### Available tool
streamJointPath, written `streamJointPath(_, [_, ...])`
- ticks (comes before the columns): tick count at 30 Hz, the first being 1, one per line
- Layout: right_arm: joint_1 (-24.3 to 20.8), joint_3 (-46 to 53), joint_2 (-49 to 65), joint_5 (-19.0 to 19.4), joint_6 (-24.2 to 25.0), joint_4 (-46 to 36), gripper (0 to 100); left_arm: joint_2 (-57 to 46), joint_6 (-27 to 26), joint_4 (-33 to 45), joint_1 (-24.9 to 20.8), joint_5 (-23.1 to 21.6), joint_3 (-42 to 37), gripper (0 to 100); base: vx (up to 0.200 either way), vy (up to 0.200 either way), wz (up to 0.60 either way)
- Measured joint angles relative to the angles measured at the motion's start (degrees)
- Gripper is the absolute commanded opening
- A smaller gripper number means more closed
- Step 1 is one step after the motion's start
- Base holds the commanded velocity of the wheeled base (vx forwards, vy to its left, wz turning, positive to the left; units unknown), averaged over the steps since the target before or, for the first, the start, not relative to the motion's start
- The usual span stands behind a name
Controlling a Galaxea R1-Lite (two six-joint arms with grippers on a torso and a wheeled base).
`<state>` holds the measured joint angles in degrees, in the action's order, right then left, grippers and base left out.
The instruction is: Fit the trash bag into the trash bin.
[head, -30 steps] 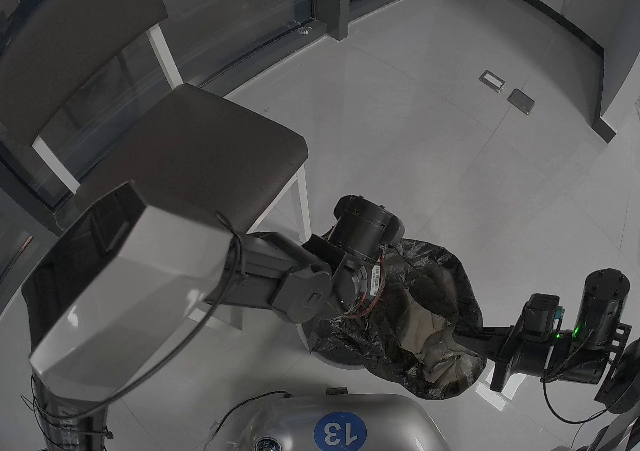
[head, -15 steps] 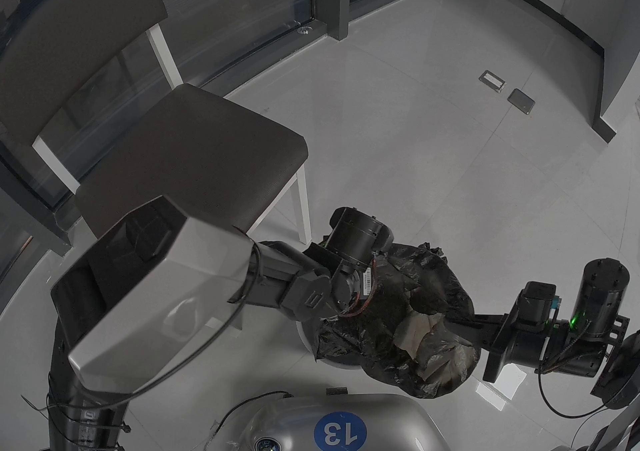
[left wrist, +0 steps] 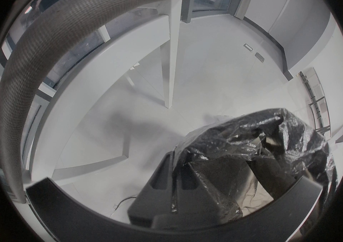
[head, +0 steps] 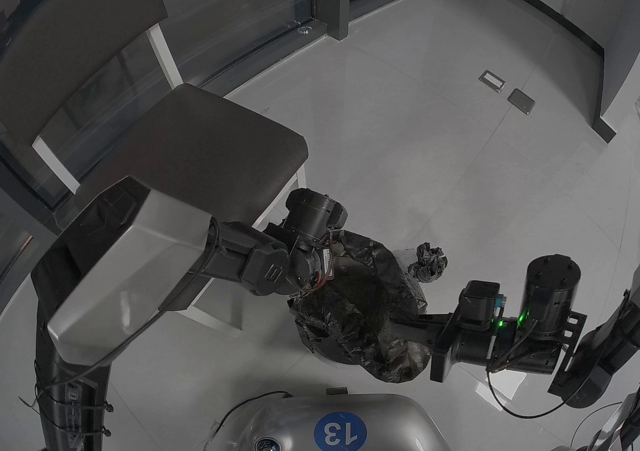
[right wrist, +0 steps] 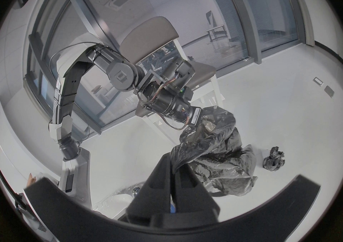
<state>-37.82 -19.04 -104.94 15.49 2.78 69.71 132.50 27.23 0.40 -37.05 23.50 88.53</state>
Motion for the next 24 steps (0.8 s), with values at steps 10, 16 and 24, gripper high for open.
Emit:
streamJointPath(10, [-2.76, -3.96, -7.19, 1.19, 2.04, 2.85, 0, -1.99, -0.37, 0.09, 1.33, 0.28, -3.28, 0, 0.000, 0.000, 0.00])
streamJointPath(16, [-7.28, -6.95, -10.23, 1.12, 7.42, 4.46, 0, -3.83, -1.40, 0.00, 1.90, 0.30, -5.51, 0, 0.000, 0.000, 0.00])
streamJointPath(24, [-8.73, -9.03, -13.81, 1.06, 8.46, 6.55, 0, -5.81, -2.13, -0.05, 1.99, 0.28, -7.30, 0, 0.000, 0.000, 0.00])
